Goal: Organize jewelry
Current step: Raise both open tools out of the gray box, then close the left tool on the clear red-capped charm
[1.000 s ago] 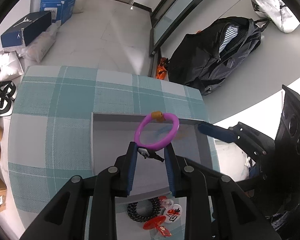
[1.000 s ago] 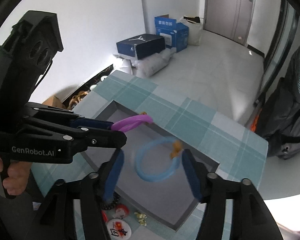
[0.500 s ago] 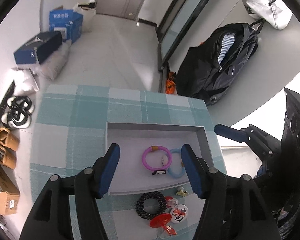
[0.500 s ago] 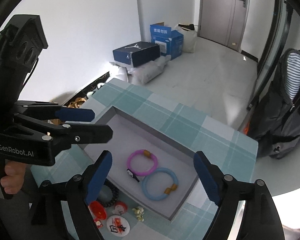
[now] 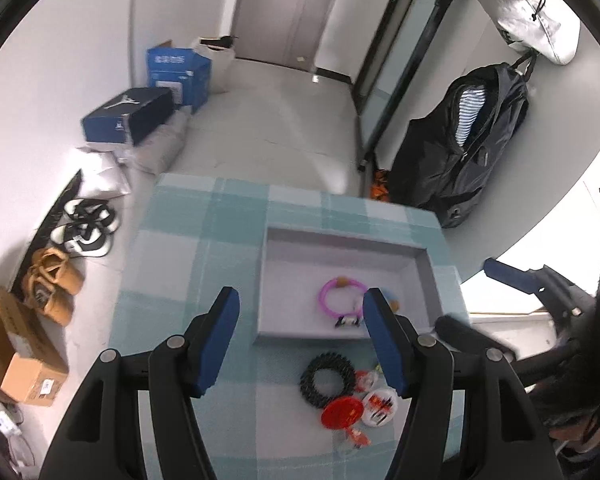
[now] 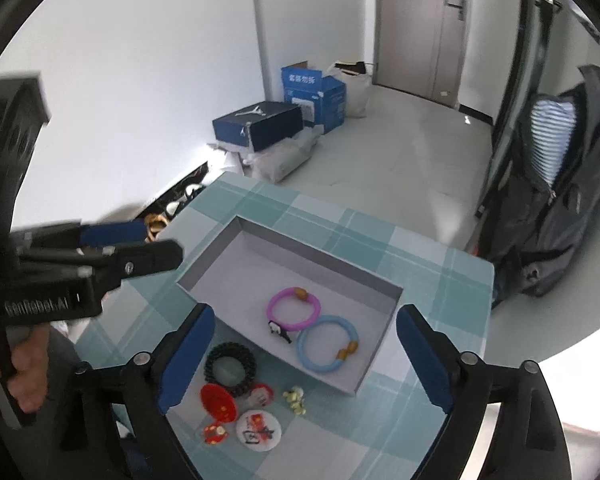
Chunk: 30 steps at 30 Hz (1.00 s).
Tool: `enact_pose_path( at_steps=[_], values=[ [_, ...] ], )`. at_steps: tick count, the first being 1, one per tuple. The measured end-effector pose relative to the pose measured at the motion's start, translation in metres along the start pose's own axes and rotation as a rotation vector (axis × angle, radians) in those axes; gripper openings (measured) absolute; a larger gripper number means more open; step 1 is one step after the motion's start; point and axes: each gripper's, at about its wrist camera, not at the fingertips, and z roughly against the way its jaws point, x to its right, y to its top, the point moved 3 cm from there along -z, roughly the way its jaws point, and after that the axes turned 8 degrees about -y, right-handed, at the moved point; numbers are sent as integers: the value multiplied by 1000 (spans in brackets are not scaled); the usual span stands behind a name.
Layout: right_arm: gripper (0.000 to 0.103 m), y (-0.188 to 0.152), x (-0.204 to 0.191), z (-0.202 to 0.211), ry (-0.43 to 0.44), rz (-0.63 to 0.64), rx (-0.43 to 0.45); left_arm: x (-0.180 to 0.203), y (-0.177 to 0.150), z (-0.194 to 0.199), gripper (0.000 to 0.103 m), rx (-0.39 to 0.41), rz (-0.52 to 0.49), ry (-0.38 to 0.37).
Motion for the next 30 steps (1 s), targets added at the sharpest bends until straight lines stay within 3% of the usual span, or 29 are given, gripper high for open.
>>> enact_pose_path(
  at_steps=[7, 16, 20, 22, 26, 30],
  values=[
    [99, -38, 14, 16, 8, -128, -3, 3, -34, -2, 60, -33, -13, 68],
    [103, -86, 31, 33, 2, -263, 17, 14, -73, -8, 60, -113, -35, 61],
    [103, -103, 28, 36, -2, -277, 22, 22, -86, -13, 61, -137, -71, 57],
    [103, -111, 24, 33, -18, -274, 11, 24, -94, -18, 72, -154, -77, 46],
    [103, -123, 16, 26, -86, -217, -12, 28, -110, -29, 73, -209, -99, 56],
    [103, -134, 10, 23, -158, -148, -32, 30, -112, -29, 73, -212, -107, 55]
  ],
)
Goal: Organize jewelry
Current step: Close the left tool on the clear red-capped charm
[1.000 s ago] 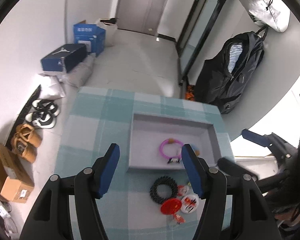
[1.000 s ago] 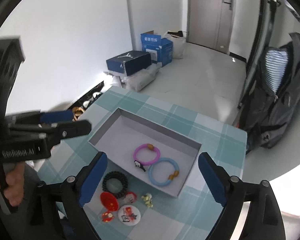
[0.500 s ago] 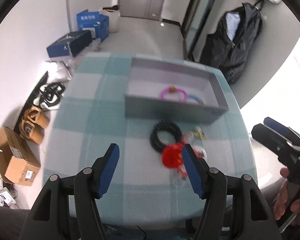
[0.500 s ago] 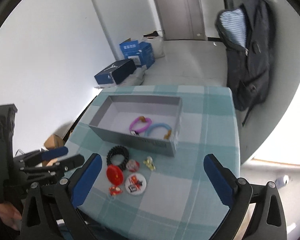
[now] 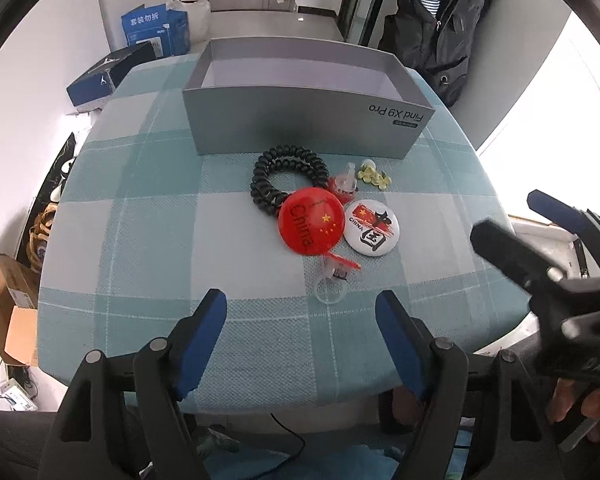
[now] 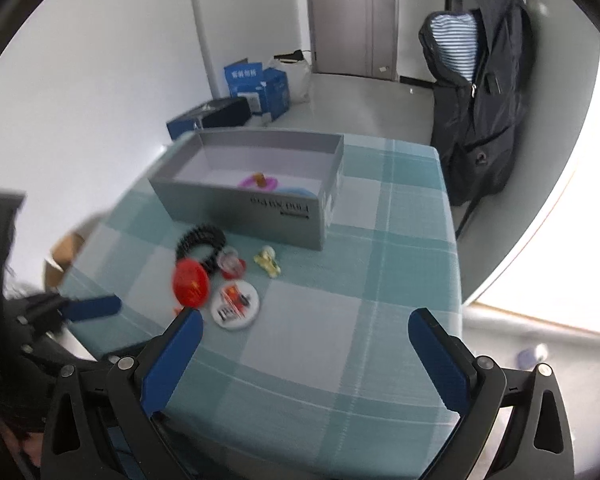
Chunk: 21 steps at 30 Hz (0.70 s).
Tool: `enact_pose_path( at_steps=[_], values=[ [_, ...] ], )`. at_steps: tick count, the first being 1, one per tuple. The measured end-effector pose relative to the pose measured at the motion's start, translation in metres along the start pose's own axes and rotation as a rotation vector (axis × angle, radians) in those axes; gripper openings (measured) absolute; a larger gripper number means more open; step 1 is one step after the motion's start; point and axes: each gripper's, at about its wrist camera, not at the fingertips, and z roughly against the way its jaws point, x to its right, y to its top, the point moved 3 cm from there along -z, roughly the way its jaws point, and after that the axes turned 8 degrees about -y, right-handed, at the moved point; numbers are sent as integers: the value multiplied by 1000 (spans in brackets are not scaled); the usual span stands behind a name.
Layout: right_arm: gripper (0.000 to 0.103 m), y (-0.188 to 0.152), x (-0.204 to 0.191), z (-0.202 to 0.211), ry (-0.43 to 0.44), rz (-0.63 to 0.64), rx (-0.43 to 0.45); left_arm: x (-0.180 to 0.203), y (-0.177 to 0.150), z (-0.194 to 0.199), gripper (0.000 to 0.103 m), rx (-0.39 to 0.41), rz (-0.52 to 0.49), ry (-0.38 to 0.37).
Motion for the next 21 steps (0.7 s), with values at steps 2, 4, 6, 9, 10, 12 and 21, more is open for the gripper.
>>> enact_pose_path(
  at_steps=[2, 4, 6, 9, 10, 12, 21],
  values=[
    [103, -2, 5, -1, 0, -23, -10, -4, 2, -3, 73, 1, 17, 13],
    [103, -5, 10, -1, 1, -50, -20, -6, 3, -10, 73, -21, 32, 13],
    [103, -6, 13, 1, 1, -58, -21, -3, 4, -16, 73, -32, 24, 24],
    [103, -8, 15, 7, -6, -54, -12, 3, 8, -16, 73, -18, -1, 37],
    [103, -7, 16, 8, -6, -57, -10, 6, 9, -15, 73, -15, -14, 35],
    [103, -7, 18, 7, -6, -64, -14, 14, 9, -16, 72, -18, -42, 42],
    [103, -8, 22, 3, -14, -76, -36, 24, 7, -25, 34, -64, -58, 0]
  ],
)
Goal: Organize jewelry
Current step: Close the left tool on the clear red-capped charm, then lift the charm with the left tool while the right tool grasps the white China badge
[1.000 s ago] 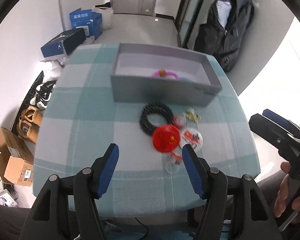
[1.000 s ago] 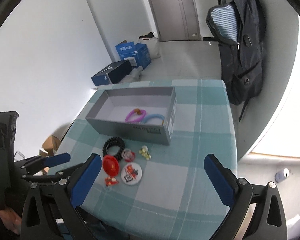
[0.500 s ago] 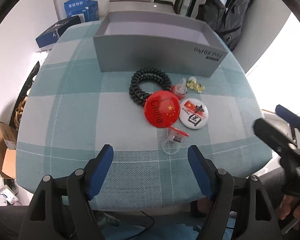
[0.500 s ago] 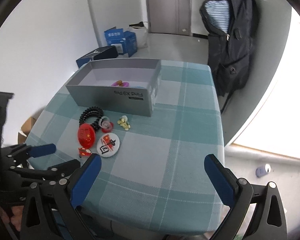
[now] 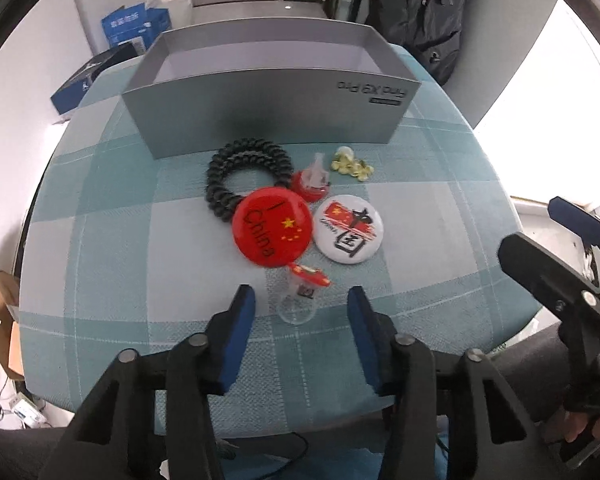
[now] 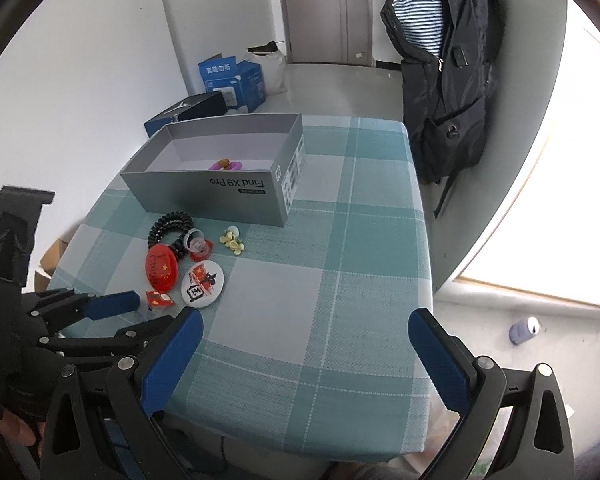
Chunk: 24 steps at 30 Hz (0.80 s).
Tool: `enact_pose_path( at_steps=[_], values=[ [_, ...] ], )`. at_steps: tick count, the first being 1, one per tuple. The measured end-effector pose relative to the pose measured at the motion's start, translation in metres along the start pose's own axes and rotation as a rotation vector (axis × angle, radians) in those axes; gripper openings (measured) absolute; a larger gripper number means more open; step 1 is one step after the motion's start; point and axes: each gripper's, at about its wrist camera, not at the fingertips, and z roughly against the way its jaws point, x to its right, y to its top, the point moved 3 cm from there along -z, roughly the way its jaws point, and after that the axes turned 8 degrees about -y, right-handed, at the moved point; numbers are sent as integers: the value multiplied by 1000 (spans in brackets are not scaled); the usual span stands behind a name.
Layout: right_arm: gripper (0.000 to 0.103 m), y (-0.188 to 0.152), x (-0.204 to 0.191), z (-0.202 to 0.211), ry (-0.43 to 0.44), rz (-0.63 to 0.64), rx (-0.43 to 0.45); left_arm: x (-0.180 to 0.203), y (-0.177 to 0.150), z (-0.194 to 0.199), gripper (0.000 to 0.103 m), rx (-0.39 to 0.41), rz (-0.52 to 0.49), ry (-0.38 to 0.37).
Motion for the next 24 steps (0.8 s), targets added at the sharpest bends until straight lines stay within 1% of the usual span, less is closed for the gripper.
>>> enact_pose_path(
  at_steps=[1, 2, 3, 4, 7, 12, 16, 20, 24],
  values=[
    [103, 0, 0, 0, 2, 0, -1, 1, -1, 0, 29, -4, -4, -1],
    [103, 0, -1, 0, 2, 0, -2, 1, -1, 0, 27, -1, -12, 11],
    [103, 0, -1, -1, 2, 0, -4, 1, 0, 0, 22, -3, -15, 17],
    [103, 1, -1, -2, 1, 1, -5, -3, 1, 0, 15, -4, -14, 13],
    [103, 0, -3, -4, 6, 1, -13, -8, 2, 1, 15, -7, 3, -22],
    [103, 0, -4, -4, -1, 12, -11, -7, 6, 1, 15, 8, -7, -37],
    [103, -1, -2, -5, 1, -2, -17, -7, 5, 7, 15, 21, -9, -55],
    [103, -1, -4, -4, 28, -5, -12, -13, 4, 18, 15, 39, 11, -71],
    [103, -1, -12, -7, 50, 10, -19, -27, 4, 34, 15, 63, 47, -95]
  ],
)
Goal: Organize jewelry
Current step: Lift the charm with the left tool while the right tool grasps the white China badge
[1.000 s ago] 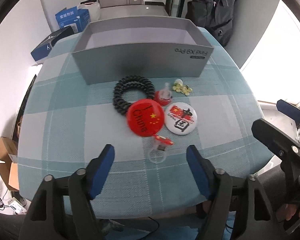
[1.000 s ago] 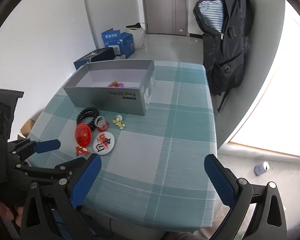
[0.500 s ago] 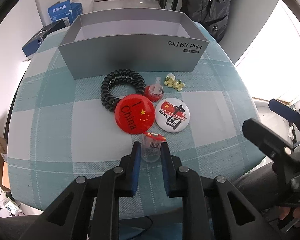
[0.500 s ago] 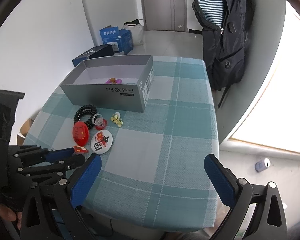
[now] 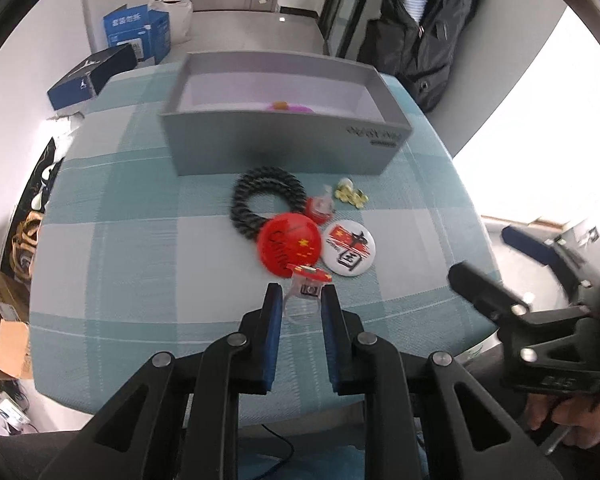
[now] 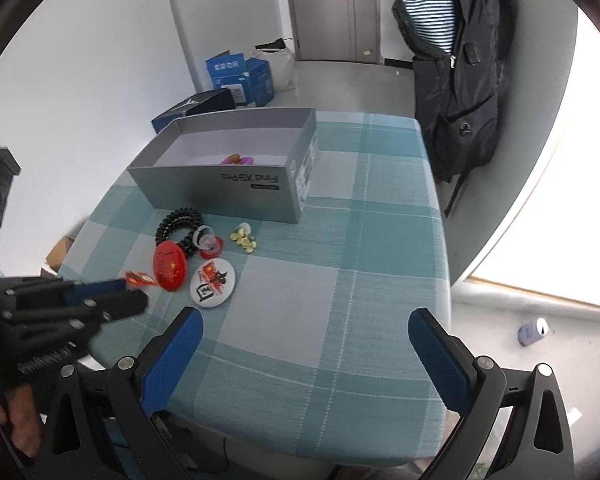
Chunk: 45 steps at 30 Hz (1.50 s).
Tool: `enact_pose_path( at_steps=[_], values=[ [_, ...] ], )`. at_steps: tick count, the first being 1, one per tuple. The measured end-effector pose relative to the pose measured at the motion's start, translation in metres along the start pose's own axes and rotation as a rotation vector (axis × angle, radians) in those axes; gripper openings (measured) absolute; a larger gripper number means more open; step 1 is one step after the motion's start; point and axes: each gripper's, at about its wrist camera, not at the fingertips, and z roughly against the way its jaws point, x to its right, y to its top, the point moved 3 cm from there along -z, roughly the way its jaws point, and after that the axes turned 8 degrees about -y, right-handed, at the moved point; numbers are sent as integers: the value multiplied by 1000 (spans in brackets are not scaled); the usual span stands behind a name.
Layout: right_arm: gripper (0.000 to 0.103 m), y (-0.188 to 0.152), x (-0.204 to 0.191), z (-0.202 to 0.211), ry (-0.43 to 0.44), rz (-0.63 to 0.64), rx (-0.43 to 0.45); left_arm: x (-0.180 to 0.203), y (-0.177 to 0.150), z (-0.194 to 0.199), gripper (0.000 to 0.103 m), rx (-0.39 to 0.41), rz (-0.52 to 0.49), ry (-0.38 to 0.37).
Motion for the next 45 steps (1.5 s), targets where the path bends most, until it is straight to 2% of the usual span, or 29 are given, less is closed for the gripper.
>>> enact_pose_path(
  at_steps=[8, 10, 14, 18, 22, 30, 32, 34, 35, 41, 45],
  values=[
    [101, 4, -33, -21, 86, 53, -60, -29, 1, 26, 15, 61, 102, -41],
    [92, 6, -45, -27, 91, 88, -70, -35, 2, 29, 15, 69, 122, -41],
    [88, 8, -63, -35, 78, 140, -74, -47, 2, 28, 15, 66, 166, -56],
    [87, 10, -76, -43, 1, 217, -65, -56, 2, 32, 15, 72, 184, -64],
    [69, 6, -81, -54, 16, 223, -114, -61, 4, 36, 15, 79, 190, -81],
    [66, 8, -86, -55, -14, 250, -92, -66, 5, 37, 15, 75, 200, -101],
    [62, 10, -90, -54, -9, 257, -91, -66, 5, 37, 15, 76, 200, -102],
    [46, 10, -93, -53, -3, 268, -87, -67, 6, 37, 15, 75, 203, -103],
    [42, 10, -92, -53, 1, 274, -87, -67, 6, 37, 15, 74, 204, -103],
    [41, 8, -86, -52, 11, 250, -98, -66, 6, 36, 15, 70, 203, -103],
    [41, 13, -71, -48, 38, 179, -102, -65, 6, 35, 15, 71, 199, -102]
  ],
)
